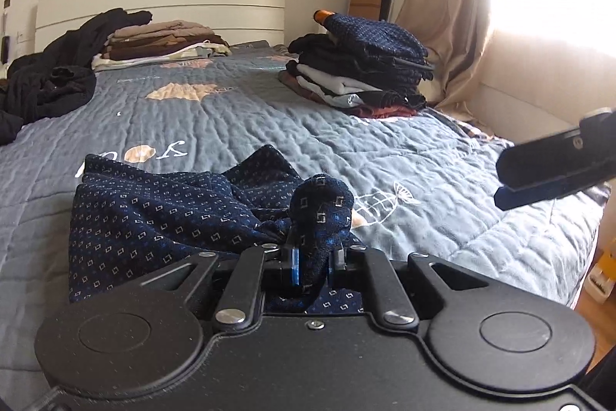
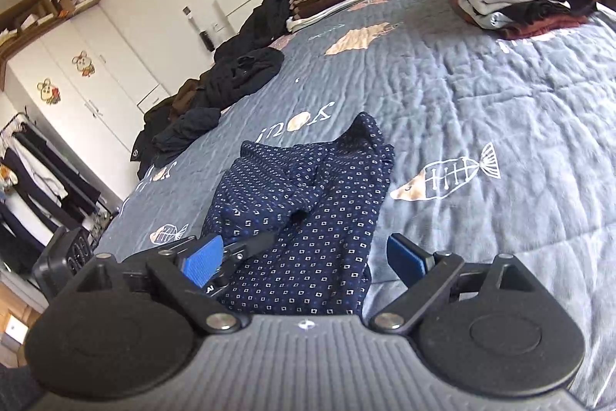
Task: Fold clothes
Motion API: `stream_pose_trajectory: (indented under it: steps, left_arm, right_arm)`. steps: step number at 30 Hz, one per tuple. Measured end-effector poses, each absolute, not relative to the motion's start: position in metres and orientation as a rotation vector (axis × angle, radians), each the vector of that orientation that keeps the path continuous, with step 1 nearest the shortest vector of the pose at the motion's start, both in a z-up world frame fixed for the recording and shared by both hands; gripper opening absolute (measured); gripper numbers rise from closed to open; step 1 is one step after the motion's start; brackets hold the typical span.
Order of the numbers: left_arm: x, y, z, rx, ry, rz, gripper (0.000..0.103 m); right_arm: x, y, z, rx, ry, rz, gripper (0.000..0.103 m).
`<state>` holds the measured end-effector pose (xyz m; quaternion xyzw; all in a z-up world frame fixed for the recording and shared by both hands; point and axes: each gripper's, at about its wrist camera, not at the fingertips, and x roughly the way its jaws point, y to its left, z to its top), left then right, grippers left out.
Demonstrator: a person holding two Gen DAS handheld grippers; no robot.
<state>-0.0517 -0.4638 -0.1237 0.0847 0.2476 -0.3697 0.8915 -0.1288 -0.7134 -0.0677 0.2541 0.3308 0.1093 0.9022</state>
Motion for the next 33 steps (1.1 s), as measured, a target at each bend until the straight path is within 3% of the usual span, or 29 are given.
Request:
stream_pose_trajectory:
  steps: [7,9,12,18,25,33]
  left_arm:
    - [-0.078,-0.489,-0.166,0.504,0.49,-0.757,0.016]
    - [-0.081,-0.486,-0.158,0.487,0.503,-0.768,0.031]
    - [-0.088,-0.479,-0.138,0.479,0.47,-0.808,0.041]
    - [-0.105,-0.473,-0.129,0.621,0.359,-0.773,0.048]
    - [-0.126,-0.482,-0.174,0.969,0.187,-0.701,0.05]
    - [-0.122,-0.479,-0.184,1.092,0.16,-0.662,0.051]
  right_arm:
    - [-0.118,-0.709,-0.066,0.529,0.701,0.263,0.092]
    - [-0.114,-0.708,-0.066,0.526,0.703,0.268,0.092]
    - [-0.11,-0.706,-0.068,0.526,0.71,0.256,0.092]
    - [-0.107,-0.707,-0.071,0.526,0.718,0.241,0.092]
    - [-0.107,-0.706,-0.075,0.522,0.732,0.235,0.092]
    - [-0.11,-0.708,-0.075,0.529,0.725,0.231,0.092]
